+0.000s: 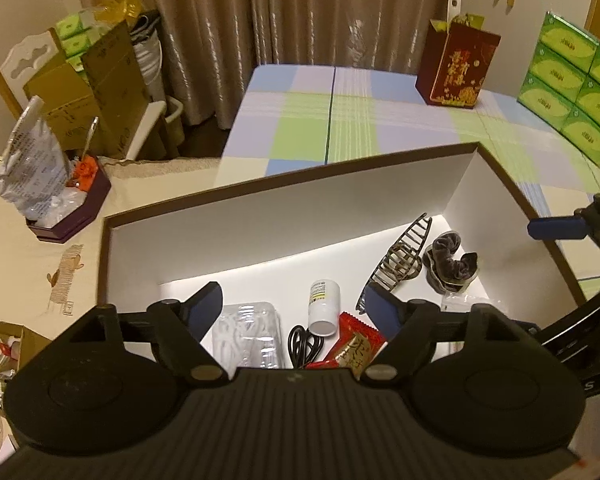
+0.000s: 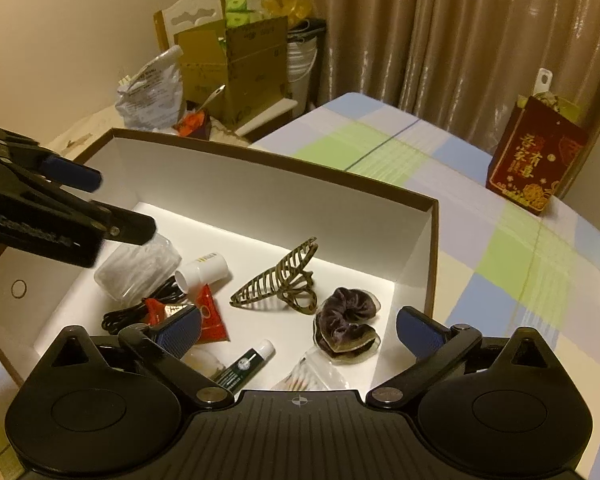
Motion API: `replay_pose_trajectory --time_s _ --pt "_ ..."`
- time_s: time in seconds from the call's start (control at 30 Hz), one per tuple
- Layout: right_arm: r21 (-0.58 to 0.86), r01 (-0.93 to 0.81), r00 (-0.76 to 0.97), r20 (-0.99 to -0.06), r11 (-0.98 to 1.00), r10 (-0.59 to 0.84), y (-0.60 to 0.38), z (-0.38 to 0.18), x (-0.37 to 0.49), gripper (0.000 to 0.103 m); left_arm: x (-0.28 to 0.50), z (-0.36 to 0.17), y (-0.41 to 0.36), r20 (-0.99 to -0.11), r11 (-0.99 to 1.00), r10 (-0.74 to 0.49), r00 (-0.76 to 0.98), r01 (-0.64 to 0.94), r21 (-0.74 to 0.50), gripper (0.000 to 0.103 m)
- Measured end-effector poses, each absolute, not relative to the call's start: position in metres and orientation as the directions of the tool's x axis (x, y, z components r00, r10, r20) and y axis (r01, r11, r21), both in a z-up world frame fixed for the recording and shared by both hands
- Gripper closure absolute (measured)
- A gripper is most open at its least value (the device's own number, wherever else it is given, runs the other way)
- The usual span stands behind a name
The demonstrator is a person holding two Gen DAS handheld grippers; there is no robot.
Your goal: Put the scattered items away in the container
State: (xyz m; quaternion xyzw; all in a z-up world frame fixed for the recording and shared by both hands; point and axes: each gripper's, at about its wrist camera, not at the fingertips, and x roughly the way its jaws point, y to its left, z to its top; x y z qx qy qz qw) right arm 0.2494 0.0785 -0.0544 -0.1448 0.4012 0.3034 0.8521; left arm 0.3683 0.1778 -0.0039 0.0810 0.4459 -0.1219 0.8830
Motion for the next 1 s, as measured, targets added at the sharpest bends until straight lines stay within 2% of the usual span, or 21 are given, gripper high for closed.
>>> replay_pose_trajectory --time_s 0.4,0.47,0.5,1.0 --pt "-0.016 -0.613 0.527 -0.753 0.79 0.394 0.076 -0.043 0.221 0.002 0.326 0.029 0.188 -0.76 0.97 -0.133 0.636 0.242 0.033 0.016" --pt "-0.015 -0.612 0.532 -0.747 0.791 0.398 0.075 -0.04 0.215 0.002 0.32 0.032 0.188 -0.757 0.971 -0.127 0.641 0.236 0.037 0.006" --pt "-0.016 -0.612 0.535 -0.744 0.791 0.399 0.075 -0.038 0.213 0.002 0.316 0.034 0.187 -0.756 0.972 -0.121 0.643 0.23 0.041 0.005" --pt "0.011 -0.584 0.553 -0.726 0.811 0.408 0.052 -0.019 0.168 0.002 0.252 0.054 0.189 -0.717 0.982 -0.12 0.686 0.189 0.017 0.004"
